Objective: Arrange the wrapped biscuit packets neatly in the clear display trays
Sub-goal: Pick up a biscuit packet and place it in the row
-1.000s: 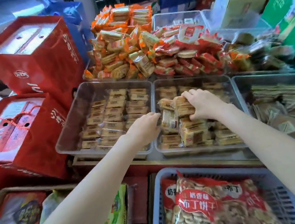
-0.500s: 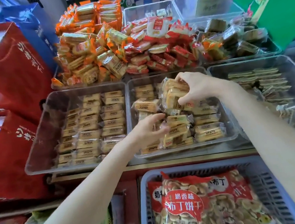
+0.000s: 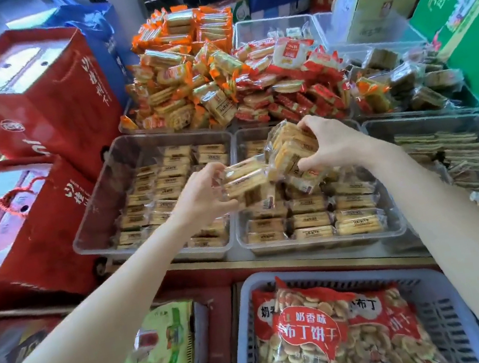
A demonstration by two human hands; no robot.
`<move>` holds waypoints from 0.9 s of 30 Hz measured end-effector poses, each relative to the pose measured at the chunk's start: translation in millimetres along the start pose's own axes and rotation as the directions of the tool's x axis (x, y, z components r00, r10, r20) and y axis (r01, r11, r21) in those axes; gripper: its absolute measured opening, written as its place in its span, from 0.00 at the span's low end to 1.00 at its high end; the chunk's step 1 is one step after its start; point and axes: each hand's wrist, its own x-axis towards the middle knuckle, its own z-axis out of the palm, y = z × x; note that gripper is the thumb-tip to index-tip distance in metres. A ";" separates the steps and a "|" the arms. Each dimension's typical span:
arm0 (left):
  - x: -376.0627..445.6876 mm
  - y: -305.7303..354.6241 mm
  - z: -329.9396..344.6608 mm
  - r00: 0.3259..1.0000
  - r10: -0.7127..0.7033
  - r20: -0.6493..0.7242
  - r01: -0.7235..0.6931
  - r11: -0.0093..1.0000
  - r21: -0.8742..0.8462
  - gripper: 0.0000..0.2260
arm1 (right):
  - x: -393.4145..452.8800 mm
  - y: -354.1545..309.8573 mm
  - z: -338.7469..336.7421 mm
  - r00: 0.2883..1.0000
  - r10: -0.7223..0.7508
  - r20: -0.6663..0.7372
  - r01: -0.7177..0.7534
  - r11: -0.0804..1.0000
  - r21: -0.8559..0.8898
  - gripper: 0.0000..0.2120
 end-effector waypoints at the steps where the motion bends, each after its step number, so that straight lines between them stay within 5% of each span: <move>1: -5.6 -14.1 -18.4 0.997 -0.063 -0.044 0.062 0.997 -0.042 0.28 | 7.3 -13.0 3.7 0.999 -0.030 -0.026 0.030 0.999 0.010 0.30; 6: -42.3 -88.1 -86.3 0.929 -0.273 -0.248 0.278 0.960 -0.015 0.25 | 45.8 -89.6 48.0 0.979 -0.202 -0.030 0.204 0.976 0.077 0.28; 10: -64.9 -137.5 -115.7 0.907 -0.324 -0.270 0.363 0.925 0.109 0.27 | 65.5 -132.5 90.1 0.968 -0.252 0.005 0.251 0.963 0.095 0.29; 15: -57.1 -173.7 -118.3 0.985 -0.159 -0.064 0.171 0.884 0.435 0.29 | 78.8 -154.1 119.5 0.967 -0.253 0.009 0.252 0.965 0.079 0.30; 20: -40.5 -196.5 -113.1 0.962 -0.182 0.206 0.015 0.783 0.622 0.27 | 99.8 -176.5 142.7 0.977 -0.192 -0.088 0.203 0.967 0.151 0.27; 27: -34.7 -200.0 -104.3 0.954 -0.229 0.196 -0.004 0.642 0.767 0.21 | 141.6 -211.7 203.6 0.964 -0.254 -0.082 0.252 0.967 -0.032 0.26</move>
